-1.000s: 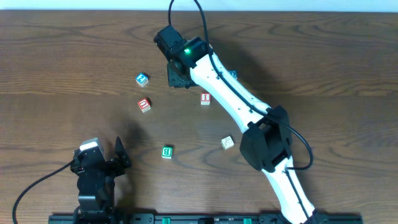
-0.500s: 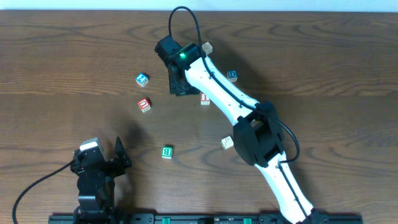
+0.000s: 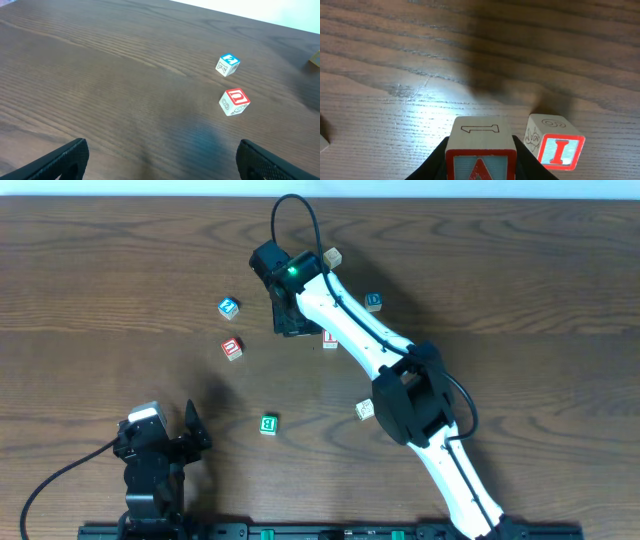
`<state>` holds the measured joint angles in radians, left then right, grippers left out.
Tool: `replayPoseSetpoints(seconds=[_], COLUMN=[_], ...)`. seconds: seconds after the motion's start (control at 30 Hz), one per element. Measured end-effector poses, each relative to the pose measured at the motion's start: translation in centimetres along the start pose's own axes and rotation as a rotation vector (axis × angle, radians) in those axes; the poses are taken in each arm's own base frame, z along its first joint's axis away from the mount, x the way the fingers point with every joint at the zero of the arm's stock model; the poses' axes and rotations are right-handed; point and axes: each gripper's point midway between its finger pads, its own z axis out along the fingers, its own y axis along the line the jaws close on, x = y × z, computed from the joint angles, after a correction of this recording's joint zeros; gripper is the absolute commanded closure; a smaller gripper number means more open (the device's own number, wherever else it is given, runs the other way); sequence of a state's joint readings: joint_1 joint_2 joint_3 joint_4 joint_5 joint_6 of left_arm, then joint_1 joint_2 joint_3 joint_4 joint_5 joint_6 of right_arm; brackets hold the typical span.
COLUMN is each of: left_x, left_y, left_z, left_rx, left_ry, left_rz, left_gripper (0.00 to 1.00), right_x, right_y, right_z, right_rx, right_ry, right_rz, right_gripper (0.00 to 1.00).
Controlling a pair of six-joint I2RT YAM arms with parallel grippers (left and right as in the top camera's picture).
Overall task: Spell out Ai2
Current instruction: 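Lower the A block beside the I block and release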
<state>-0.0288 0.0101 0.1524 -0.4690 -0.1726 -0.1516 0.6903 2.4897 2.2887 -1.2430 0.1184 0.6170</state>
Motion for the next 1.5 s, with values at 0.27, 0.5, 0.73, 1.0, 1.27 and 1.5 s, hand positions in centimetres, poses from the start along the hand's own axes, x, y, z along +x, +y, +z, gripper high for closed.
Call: replayPoseSetpoints(seconds=[0.27, 0.5, 0.73, 1.0, 1.27, 1.5], left_x=[0.0, 0.0, 0.0, 0.0, 0.0, 0.0], left_y=[0.0, 0.0, 0.0, 0.0, 0.0, 0.0], left_z=[0.0, 0.0, 0.0, 0.0, 0.0, 0.0], left_rx=[0.000, 0.000, 0.000, 0.000, 0.000, 0.000], left_ry=[0.000, 0.000, 0.000, 0.000, 0.000, 0.000], left_rz=[0.000, 0.000, 0.000, 0.000, 0.000, 0.000], left_gripper=[0.05, 0.05, 0.05, 0.05, 0.05, 0.05], right_x=[0.3, 1.0, 1.1, 1.6, 2.2, 2.1], right_y=[-0.3, -0.7, -0.6, -0.7, -0.8, -0.6], right_z=[1.2, 2.7, 2.7, 2.8, 3.4, 3.4], right_rx=[0.018, 0.030, -0.003, -0.011, -0.009, -0.014], right_ry=[0.000, 0.029, 0.054, 0.077, 0.097, 0.093], right_rz=[-0.028, -0.063, -0.061, -0.059, -0.057, -0.058], right_gripper=[0.98, 0.98, 0.98, 0.99, 0.99, 0.84])
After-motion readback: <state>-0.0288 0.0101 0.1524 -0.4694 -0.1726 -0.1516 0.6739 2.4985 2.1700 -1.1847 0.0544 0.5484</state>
